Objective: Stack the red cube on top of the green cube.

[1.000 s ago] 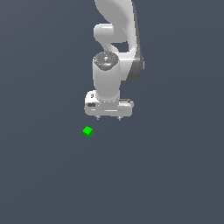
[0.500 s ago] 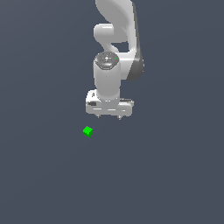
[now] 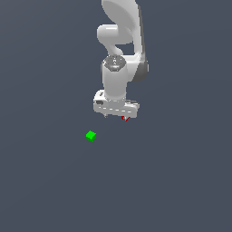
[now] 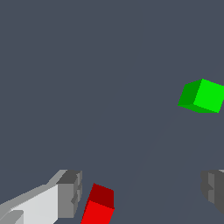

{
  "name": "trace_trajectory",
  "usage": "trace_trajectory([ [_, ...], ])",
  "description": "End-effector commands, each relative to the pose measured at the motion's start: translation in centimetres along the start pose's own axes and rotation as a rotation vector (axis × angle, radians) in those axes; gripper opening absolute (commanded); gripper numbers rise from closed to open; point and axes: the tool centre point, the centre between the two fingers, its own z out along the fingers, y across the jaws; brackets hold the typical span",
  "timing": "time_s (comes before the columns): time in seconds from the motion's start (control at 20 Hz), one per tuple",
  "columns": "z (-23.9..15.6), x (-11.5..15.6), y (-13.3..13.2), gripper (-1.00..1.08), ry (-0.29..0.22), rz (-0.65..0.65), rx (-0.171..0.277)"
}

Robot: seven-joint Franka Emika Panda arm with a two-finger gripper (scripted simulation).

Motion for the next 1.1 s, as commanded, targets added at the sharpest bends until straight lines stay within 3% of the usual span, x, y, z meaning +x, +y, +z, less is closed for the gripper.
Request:
trace_trajectory([
  [0.0, 0.9, -1.5, -0.2, 1.00, 0.002, 0.043, 0.000],
  [0.55, 4.9, -8.1, -2.3, 1.00, 0.013, 0.246, 0.001],
  [1.05, 7.0, -11.1, -3.9, 1.00, 0.019, 0.345, 0.001],
])
